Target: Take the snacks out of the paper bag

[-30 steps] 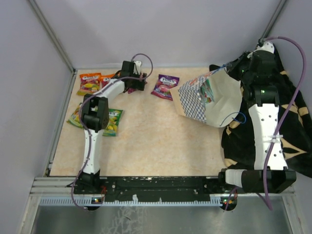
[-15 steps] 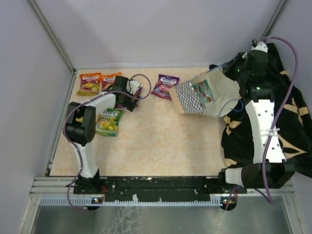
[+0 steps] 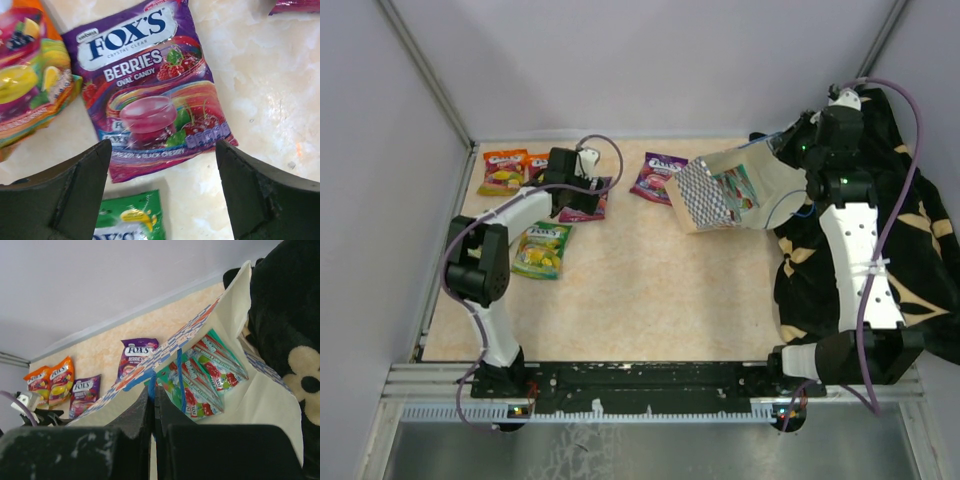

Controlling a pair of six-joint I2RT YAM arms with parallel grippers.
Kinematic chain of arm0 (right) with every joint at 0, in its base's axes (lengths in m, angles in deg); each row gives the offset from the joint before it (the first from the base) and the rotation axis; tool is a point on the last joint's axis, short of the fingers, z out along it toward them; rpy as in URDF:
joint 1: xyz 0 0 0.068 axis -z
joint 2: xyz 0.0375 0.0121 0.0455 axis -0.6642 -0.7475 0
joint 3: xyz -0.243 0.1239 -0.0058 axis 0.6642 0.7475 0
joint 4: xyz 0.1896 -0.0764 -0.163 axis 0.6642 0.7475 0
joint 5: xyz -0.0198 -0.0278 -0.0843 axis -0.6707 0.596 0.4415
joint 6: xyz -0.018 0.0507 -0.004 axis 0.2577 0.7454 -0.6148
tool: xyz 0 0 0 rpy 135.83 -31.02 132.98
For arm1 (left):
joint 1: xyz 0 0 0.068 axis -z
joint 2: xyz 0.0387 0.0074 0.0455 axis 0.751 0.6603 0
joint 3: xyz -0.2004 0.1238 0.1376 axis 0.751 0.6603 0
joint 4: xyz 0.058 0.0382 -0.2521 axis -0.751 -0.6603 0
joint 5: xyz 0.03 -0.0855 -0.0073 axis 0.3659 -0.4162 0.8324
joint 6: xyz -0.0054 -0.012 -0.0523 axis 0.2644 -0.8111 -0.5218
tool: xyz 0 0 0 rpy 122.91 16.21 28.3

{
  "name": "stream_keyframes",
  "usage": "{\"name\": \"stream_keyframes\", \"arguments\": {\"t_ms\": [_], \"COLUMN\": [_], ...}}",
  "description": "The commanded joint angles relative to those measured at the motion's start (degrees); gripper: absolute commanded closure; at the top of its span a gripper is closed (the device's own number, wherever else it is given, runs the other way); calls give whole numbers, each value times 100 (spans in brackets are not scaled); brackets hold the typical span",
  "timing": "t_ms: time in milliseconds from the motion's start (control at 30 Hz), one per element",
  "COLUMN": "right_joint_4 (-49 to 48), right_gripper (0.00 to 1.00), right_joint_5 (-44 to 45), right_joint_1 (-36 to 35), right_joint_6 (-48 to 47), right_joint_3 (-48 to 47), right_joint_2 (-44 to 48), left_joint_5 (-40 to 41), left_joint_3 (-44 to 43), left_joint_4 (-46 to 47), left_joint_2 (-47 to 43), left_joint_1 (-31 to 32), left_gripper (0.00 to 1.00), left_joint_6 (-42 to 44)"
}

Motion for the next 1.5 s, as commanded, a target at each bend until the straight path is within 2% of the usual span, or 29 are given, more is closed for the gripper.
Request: {"name": "stream_keyframes", "arguments": {"t_ms": [0, 100, 333, 600, 800, 933, 1133, 1200, 1300, 1467], "right_joint_4": [-289, -314, -373, -392, -349, -400, -401, -421, -496, -296], "right_gripper": [100, 100, 100, 100, 100, 100, 100, 100, 100, 100], "right_joint_5": [-3, -15, -47, -62, -7, -10, -28, 4, 48, 282], "right_joint_1": [-43, -43, -42, -43, -43, -39, -43, -43, -43, -6], "right_joint_6": [-158, -183, -233, -241, -293, -294, -295, -292, -246, -369], "right_joint_3": [80, 141, 288, 331, 338, 376, 415, 423, 432, -125], "right_joint_2": [102, 145, 192, 196, 194, 174, 146, 148, 193, 149], "left_joint_5": [-301, -435, -510, -607, -472, -470, -657, -700, -745, -1082], "left_joint_3": [-442, -492, -850, -2121, -2979, -2994, -2899, -2552, -1956, -1651], "left_joint_4": [-478, -472, -354, -341, -664, -638, -793, -400, 627, 1464], "left_joint_2": [540, 754, 1304, 2231, 2719, 2578, 1996, 1571, 1110, 1143], "left_joint_1": [-12, -12, -13, -16, -63, -73, 21, 199, 558, 1024], "left_gripper": [14, 19, 21, 22, 21, 18, 5, 0, 0, 0], "left_joint_6": [-643, -1023, -1364, -1286, -1028, -876, -637, -579, -205, 946]}}
